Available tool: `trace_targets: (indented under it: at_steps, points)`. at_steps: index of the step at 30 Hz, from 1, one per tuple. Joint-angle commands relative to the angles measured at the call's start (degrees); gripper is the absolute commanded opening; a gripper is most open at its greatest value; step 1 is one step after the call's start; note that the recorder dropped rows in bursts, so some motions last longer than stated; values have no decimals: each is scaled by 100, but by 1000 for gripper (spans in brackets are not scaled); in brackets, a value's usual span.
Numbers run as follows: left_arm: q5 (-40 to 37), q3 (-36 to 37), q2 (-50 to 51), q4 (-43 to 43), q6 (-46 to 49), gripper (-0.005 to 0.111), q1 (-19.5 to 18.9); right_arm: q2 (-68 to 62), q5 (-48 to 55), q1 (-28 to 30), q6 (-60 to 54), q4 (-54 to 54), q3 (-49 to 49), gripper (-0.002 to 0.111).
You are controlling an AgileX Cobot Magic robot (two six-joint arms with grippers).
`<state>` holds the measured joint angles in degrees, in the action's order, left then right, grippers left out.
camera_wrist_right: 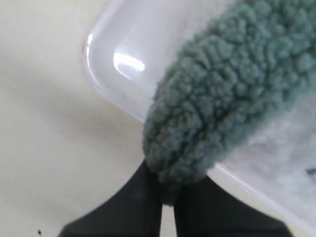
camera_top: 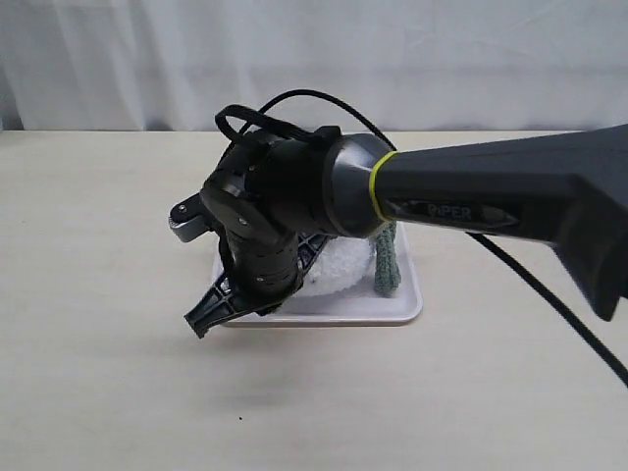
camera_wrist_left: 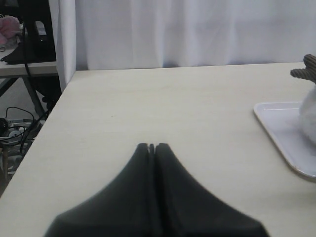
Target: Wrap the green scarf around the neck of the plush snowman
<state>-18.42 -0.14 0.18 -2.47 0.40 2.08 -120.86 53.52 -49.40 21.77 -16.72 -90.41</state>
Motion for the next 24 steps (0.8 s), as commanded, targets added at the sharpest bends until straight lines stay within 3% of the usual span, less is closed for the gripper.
trace_targets:
  at_steps: [1,7,24]
  points:
    - [75,14,-18,1,-9,0,-12,101,1024,-3,-415,-287,18,4]
    - [75,14,-18,1,-9,0,-12,26,1373,-3,-525,-496,34,4]
    - [75,14,-18,1,-9,0,-12,-120,659,-3,-765,-1081,976,4]
